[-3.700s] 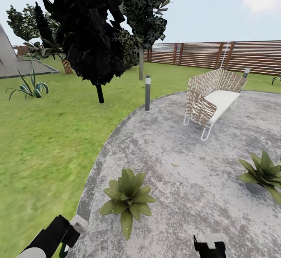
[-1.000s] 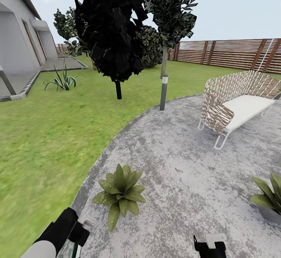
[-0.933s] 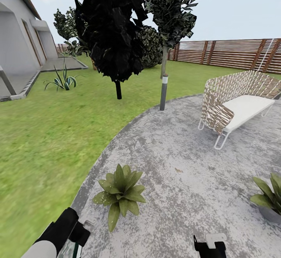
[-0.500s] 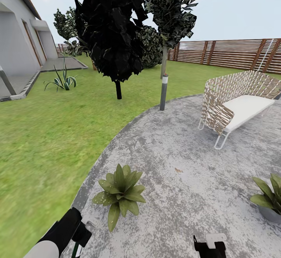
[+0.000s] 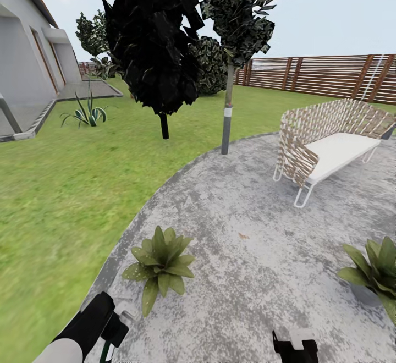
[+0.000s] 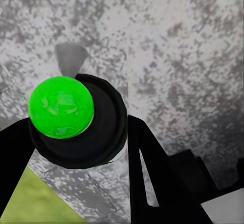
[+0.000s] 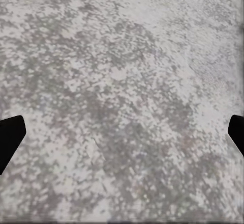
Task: Pick up the pesticide atomizer in the garden and spray insectifuge to fully cover both potted plants in the garden.
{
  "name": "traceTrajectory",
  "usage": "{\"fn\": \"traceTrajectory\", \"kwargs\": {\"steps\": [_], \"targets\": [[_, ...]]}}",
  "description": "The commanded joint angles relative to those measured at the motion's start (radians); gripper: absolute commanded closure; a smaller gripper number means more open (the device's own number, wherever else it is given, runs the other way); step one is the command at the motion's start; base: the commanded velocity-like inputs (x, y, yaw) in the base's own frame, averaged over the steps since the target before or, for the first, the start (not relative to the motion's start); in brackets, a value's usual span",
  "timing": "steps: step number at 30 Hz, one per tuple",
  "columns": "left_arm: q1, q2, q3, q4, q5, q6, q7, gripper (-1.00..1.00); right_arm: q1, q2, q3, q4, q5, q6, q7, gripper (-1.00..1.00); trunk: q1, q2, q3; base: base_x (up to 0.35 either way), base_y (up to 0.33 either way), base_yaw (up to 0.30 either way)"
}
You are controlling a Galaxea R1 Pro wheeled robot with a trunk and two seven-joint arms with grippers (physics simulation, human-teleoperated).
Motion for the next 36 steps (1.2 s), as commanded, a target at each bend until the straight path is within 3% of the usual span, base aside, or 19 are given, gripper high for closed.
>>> {"fn": "traceTrajectory", "kwargs": {"steps": [1, 14, 23, 26, 29, 31, 36], "targets": [[0.000, 0.000, 0.003, 0.000, -0.012, 0.001, -0.010, 1.00, -0.001, 0.000, -0.007, 0.001, 0.011, -0.003, -0.003, -1.00, 0.000, 0.000, -0.001, -0.042, -0.022, 0.000], [0.001, 0.014, -0.004, 0.013, -0.019, 0.002, -0.013, 1.00, -0.001, 0.000, -0.007, 0.003, 0.011, -0.003, -0.003, -1.00, 0.000, 0.000, -0.001, -0.003, -0.001, -0.001], [0.002, 0.030, -0.001, 0.006, -0.019, 0.003, -0.011, 1.00, -0.001, 0.000, -0.006, 0.002, 0.011, -0.003, -0.003, -1.00, 0.000, 0.000, -0.001, 0.000, 0.000, -0.209], [0.011, 0.054, -0.002, 0.013, -0.019, 0.003, -0.014, 1.00, -0.001, 0.000, -0.006, 0.003, 0.011, -0.003, -0.003, -1.00, 0.000, 0.000, -0.001, 0.000, 0.000, -0.028], [0.022, 0.095, 0.001, 0.014, -0.018, 0.003, -0.014, 1.00, -0.001, 0.000, -0.006, 0.003, 0.011, -0.003, -0.003, -1.00, 0.000, 0.000, -0.001, 0.000, 0.000, -0.004], [0.024, 0.102, 0.004, 0.012, -0.015, 0.003, -0.014, 1.00, -0.001, 0.000, -0.006, 0.003, 0.011, -0.003, -0.003, -1.00, 0.000, 0.000, -0.001, 0.000, 0.000, -0.001], [0.024, 0.093, 0.000, 0.003, -0.010, 0.003, -0.014, 1.00, -0.001, 0.000, -0.006, 0.003, 0.011, -0.003, -0.003, -1.00, 0.000, 0.000, -0.001, 0.000, 0.000, 0.000]]}}
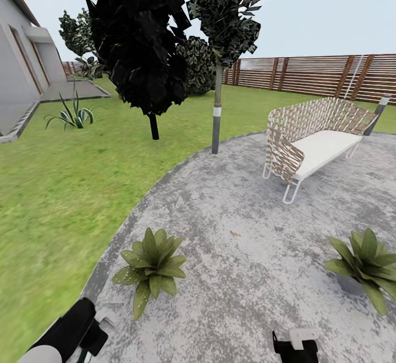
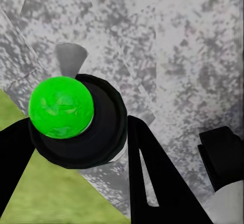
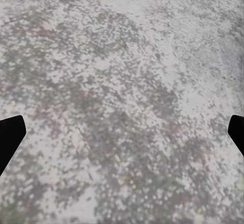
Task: Pick up the pesticide atomizer in the garden and spray insectifuge to fully cover both potted plants in the garden.
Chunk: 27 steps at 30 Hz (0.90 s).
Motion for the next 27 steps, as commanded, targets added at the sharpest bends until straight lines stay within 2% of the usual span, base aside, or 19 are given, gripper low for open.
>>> {"fn": "traceTrajectory", "kwargs": {"steps": [1, 13, 18, 21, 24, 27], "targets": [[-0.001, -0.003, 0.007, -0.003, -0.011, 0.001, -0.010, 1.00, -0.001, 0.000, -0.007, 0.001, 0.011, -0.003, -0.003, -1.00, 0.000, 0.000, -0.001, 0.000, 0.000, 0.000], [-0.001, -0.001, 0.015, -0.004, -0.010, 0.001, -0.009, 1.00, -0.001, 0.000, -0.007, 0.001, 0.011, -0.003, -0.003, -1.00, 0.000, 0.000, -0.001, 0.023, -0.101, 0.000], [0.006, 0.023, 0.011, 0.011, -0.018, -0.001, -0.010, 1.00, -0.001, 0.000, -0.007, 0.001, 0.011, -0.003, -0.003, -1.00, 0.000, 0.000, -0.001, 0.000, -0.002, 0.000], [0.014, 0.027, 0.007, 0.007, -0.017, -0.002, -0.010, 1.00, -0.001, 0.002, -0.007, 0.001, 0.011, -0.003, -0.003, -1.00, 0.000, 0.000, -0.001, 0.000, 0.000, 0.000], [0.013, 0.029, 0.015, -0.003, -0.006, 0.001, -0.010, 1.00, -0.001, 0.003, -0.007, 0.001, 0.011, -0.004, -0.002, -1.00, 0.000, 0.000, -0.001, 0.000, 0.000, 0.000], [0.004, 0.013, 0.028, -0.007, 0.040, 0.004, -0.010, 1.00, -0.001, 0.003, -0.007, 0.001, 0.011, -0.003, -0.002, -1.00, 0.000, 0.000, -0.001, 0.000, 0.000, 0.000]]}}
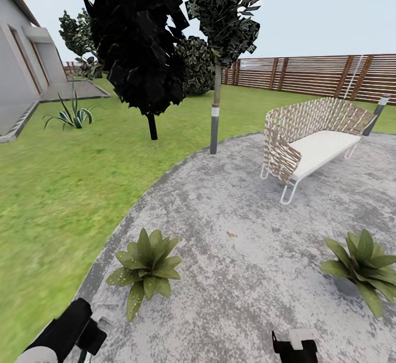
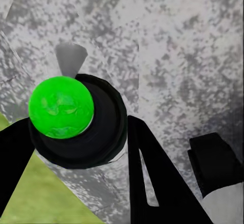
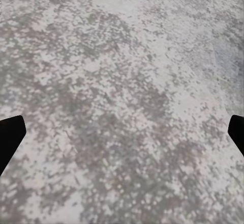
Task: Pick up the pesticide atomizer in the garden and spray insectifuge to fully cover both potted plants in the garden.
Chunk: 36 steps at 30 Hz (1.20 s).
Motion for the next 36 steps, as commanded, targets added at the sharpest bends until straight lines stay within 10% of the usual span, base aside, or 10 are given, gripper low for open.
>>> {"fn": "traceTrajectory", "kwargs": {"steps": [1, 15, 24, 36], "targets": [[-0.003, -0.009, 0.006, -0.002, -0.006, 0.001, -0.010, 1.00, -0.001, 0.001, -0.007, 0.001, 0.011, -0.003, -0.003, -1.00, 0.000, 0.000, -0.001, 0.000, 0.000, 0.000], [-0.024, -0.051, -0.006, -0.120, 0.001, 0.058, -0.069, 1.00, -0.001, 0.000, -0.007, 0.001, 0.011, -0.003, -0.002, -1.00, 0.000, 0.000, -0.001, 0.000, 0.000, 0.000], [-0.027, -0.051, -0.165, -0.213, -0.016, 0.182, -0.171, 1.00, -0.001, -0.001, -0.007, 0.001, 0.011, -0.003, -0.003, -1.00, 0.000, 0.000, -0.001, 0.000, 0.000, 0.000], [-0.016, -0.046, -0.167, -0.224, -0.006, 0.186, -0.179, 1.00, -0.001, -0.001, -0.007, 0.001, 0.011, -0.003, -0.002, -1.00, 0.000, 0.000, -0.001, 0.000, 0.000, -0.186]]}}
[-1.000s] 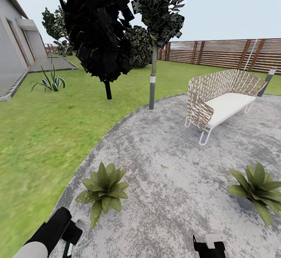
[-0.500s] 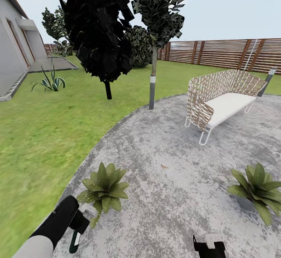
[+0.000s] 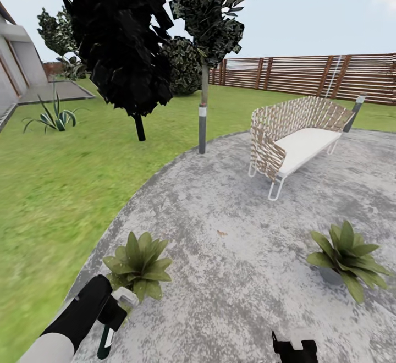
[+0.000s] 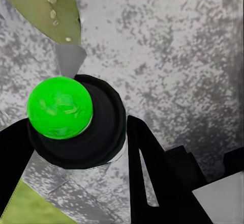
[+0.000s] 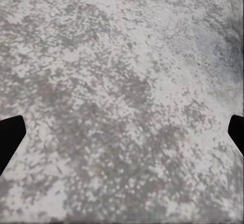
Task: Pick up the pesticide atomizer in the garden and spray insectifuge to fully cover both potted plants in the garden.
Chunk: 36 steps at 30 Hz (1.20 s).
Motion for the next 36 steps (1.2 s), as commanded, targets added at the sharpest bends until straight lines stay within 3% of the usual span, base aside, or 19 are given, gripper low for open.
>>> {"fn": "traceTrajectory", "kwargs": {"steps": [1, 10, 16, 25, 36], "targets": [[0.000, 0.000, -0.004, -0.002, -0.010, 0.002, -0.009, 1.00, -0.001, 0.001, -0.007, 0.001, 0.011, -0.003, -0.003, -1.00, 0.000, 0.000, -0.001, -0.027, 0.000, -0.266], [-0.001, 0.005, -0.001, -0.001, -0.010, 0.001, -0.009, 1.00, -0.001, 0.001, -0.007, 0.001, 0.011, -0.003, -0.003, -1.00, 0.000, 0.000, -0.001, -0.109, 0.000, -0.063], [0.002, 0.023, 0.003, 0.010, -0.011, -0.012, -0.011, 1.00, -0.001, 0.001, -0.007, 0.001, 0.011, -0.003, -0.002, -1.00, 0.000, 0.000, -0.001, 0.000, 0.000, 0.000], [0.000, 0.016, 0.000, 0.000, -0.010, -0.009, -0.010, 1.00, -0.001, 0.001, -0.007, 0.001, 0.011, -0.003, -0.003, -1.00, 0.000, 0.000, -0.001, 0.045, -0.143, 0.010], [0.000, 0.013, -0.001, 0.001, -0.018, -0.006, -0.004, 1.00, -0.001, 0.001, -0.007, 0.001, 0.012, -0.003, -0.001, -1.00, 0.000, 0.000, -0.001, 0.146, -0.143, 0.145]]}}
